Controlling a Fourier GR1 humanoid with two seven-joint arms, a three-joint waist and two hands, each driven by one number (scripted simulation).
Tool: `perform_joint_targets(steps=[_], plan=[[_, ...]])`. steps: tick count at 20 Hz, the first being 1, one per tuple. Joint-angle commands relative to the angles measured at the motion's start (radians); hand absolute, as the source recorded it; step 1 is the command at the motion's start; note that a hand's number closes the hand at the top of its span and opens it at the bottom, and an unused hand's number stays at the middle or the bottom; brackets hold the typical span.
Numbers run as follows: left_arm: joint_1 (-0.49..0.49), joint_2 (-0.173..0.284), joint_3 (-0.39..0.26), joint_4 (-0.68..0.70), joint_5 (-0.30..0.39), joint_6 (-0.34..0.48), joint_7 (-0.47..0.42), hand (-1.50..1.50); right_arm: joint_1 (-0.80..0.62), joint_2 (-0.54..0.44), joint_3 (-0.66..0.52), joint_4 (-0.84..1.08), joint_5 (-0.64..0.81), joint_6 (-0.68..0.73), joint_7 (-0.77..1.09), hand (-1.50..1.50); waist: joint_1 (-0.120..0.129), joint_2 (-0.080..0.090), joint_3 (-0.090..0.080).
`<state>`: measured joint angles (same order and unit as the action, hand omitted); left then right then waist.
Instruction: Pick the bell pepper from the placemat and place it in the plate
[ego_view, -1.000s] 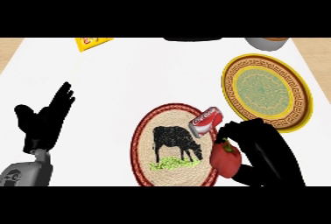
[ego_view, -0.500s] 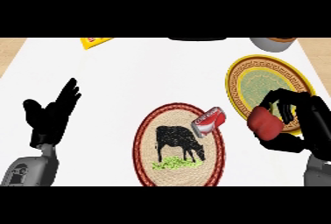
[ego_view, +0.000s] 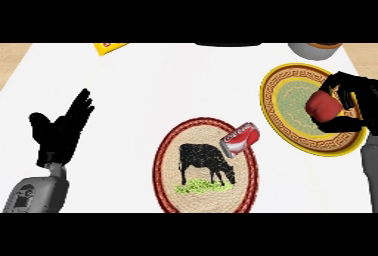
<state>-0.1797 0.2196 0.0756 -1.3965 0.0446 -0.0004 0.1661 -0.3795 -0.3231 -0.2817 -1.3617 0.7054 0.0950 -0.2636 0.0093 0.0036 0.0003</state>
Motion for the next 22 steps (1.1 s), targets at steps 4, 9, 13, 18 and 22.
perform_joint_targets(steps=[4,9,13,18,22], plan=[[0.009,-0.009,-0.018,-0.002,-0.018,-0.010,-0.013,0.00,-0.136,-0.121,0.002,0.433,0.065,-0.014,-0.167,1.50,0.015,0.004,0.001],[-0.033,0.001,-0.005,-0.016,-0.014,-0.005,0.034,0.00,-0.220,-0.141,0.010,0.651,0.038,0.078,-0.248,-1.50,0.020,0.005,0.001],[0.027,-0.025,-0.012,-0.038,-0.017,0.002,0.010,0.00,-0.253,-0.204,-0.054,0.726,-0.022,0.055,-0.425,-1.50,0.010,0.001,0.001],[0.005,0.028,0.032,-0.043,0.022,-0.041,0.031,0.00,-0.299,-0.139,-0.121,0.667,-0.164,0.119,-0.534,-1.50,0.007,-0.004,0.001],[-0.034,-0.025,0.010,0.019,-0.016,0.014,0.016,0.00,-0.336,-0.155,-0.167,0.622,-0.297,0.350,-0.476,-1.50,-0.018,-0.007,-0.001]])
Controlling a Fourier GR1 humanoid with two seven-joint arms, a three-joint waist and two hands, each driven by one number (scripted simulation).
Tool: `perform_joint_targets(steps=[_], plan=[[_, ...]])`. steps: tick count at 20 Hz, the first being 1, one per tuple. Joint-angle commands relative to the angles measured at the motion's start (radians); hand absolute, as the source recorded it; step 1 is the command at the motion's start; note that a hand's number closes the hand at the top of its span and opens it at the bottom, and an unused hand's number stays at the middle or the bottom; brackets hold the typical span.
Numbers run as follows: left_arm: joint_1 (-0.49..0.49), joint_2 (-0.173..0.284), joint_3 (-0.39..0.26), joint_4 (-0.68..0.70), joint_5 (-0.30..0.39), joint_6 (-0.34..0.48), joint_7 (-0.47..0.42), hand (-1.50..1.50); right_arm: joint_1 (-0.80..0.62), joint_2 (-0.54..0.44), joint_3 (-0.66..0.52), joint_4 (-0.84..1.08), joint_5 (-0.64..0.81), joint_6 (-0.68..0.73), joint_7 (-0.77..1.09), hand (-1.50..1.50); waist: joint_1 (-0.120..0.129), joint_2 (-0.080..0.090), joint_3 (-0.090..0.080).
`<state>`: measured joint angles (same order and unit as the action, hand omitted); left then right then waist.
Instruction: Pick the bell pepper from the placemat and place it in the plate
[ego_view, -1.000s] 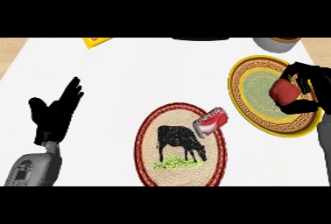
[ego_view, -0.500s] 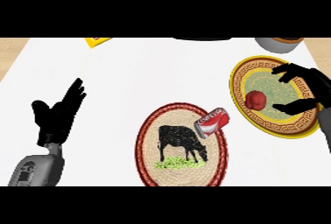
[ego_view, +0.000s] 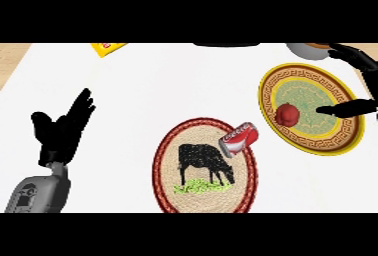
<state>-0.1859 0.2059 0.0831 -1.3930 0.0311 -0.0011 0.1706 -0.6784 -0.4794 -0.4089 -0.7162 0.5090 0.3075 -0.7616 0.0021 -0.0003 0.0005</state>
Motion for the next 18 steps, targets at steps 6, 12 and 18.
perform_joint_targets(steps=[6,12,18], plan=[[0.057,0.002,0.012,-0.028,-0.005,0.005,-0.024,0.00,-0.001,-0.044,-0.105,0.005,-0.241,0.365,0.263,-1.50,-0.012,-0.007,-0.002],[-0.009,-0.006,-0.004,-0.025,-0.014,0.002,0.025,0.00,0.014,-0.125,-0.119,0.057,-0.338,0.513,0.291,-1.50,-0.002,0.000,0.000],[-0.006,-0.011,-0.002,-0.015,-0.017,-0.004,0.003,0.00,0.019,-0.186,-0.087,0.201,-0.307,0.450,0.107,-1.50,0.019,0.009,0.002]])
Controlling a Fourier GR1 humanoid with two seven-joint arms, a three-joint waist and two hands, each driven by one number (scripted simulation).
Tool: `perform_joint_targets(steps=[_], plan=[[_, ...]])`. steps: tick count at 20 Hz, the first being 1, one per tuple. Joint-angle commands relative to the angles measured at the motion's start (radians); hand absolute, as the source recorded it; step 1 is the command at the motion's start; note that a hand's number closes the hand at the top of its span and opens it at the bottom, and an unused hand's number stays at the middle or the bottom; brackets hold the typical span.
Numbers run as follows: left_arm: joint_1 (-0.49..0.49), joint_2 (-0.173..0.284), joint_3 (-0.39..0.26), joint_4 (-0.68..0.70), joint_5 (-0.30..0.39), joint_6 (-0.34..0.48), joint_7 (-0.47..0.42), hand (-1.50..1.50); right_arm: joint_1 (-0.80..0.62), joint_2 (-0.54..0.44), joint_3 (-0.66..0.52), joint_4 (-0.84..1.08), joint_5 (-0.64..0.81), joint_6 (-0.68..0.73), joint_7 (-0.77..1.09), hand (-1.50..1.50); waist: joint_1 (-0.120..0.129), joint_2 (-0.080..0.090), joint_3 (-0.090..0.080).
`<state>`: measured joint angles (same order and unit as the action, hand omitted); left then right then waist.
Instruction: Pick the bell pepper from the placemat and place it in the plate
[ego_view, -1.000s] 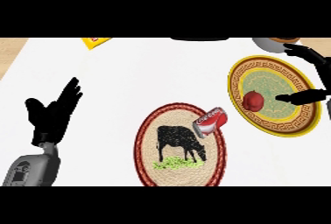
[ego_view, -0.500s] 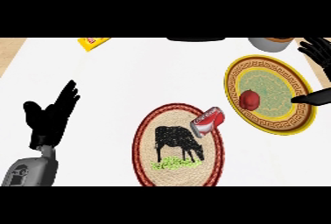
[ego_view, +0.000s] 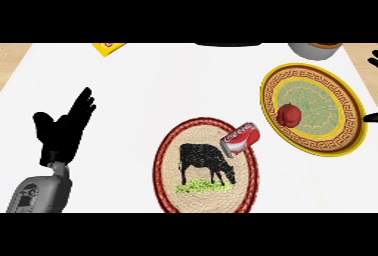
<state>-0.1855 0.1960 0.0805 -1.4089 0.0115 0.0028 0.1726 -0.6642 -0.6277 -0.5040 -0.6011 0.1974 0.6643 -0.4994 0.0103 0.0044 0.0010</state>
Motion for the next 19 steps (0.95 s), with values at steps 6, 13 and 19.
perform_joint_targets(steps=[6,13,19], plan=[[0.006,0.010,0.014,0.000,0.022,-0.037,-0.005,0.00,0.003,-0.099,0.026,0.139,-0.004,0.077,-0.215,-1.50,0.016,0.007,0.002],[-0.016,-0.009,-0.006,0.014,-0.005,-0.017,-0.001,0.00,-0.036,-0.171,0.055,0.209,0.004,0.059,-0.234,-1.50,0.025,0.012,0.003],[-0.014,-0.016,-0.012,-0.041,-0.005,-0.007,0.033,0.00,0.002,-0.212,0.092,0.252,0.022,0.063,-0.290,-1.50,0.025,0.010,0.004]])
